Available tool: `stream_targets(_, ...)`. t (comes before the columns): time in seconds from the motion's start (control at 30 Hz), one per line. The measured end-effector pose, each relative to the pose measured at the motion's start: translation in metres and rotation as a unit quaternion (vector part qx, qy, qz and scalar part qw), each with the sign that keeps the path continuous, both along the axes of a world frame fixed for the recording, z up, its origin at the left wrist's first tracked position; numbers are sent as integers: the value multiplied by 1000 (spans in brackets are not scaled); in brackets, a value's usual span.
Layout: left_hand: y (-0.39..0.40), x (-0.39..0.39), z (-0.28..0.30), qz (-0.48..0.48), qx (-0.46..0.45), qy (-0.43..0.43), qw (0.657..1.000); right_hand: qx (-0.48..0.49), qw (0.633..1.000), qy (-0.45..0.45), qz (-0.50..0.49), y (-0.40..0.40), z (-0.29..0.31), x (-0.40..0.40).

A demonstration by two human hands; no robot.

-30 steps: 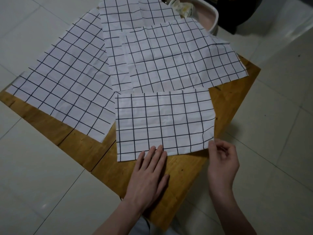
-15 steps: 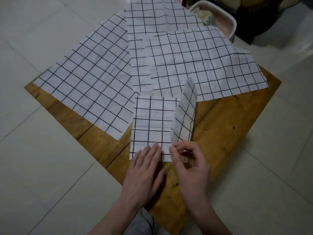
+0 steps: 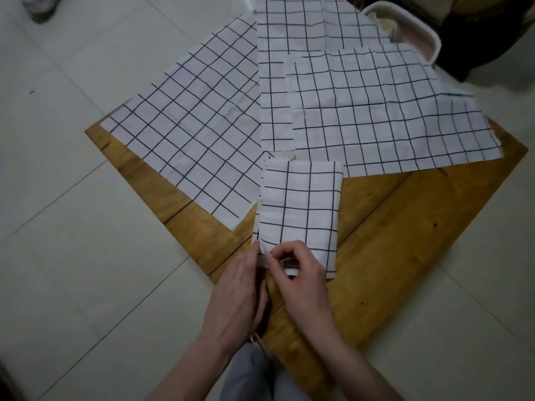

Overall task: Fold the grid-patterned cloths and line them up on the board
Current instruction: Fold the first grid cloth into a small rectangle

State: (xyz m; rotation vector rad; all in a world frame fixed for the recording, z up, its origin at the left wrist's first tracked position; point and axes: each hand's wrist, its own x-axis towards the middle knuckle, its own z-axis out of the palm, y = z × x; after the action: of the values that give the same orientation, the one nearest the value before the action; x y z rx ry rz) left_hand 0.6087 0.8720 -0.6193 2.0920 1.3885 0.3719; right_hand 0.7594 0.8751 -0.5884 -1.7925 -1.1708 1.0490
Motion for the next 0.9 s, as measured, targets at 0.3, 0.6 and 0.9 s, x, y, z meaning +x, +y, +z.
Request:
stream_targets(0.3, -4, -2, -7, -18, 59, 90, 994, -9, 999, 8, 34, 2, 1, 19)
stream_targets(0.6, -5, -1, -9, 3, 79, 135, 988, 93, 917, -331, 204, 16, -38, 108)
stream_targets(0.9, -14, 5, -20, -79, 98, 185, 975, 65, 877, -397, 263, 4, -48, 108)
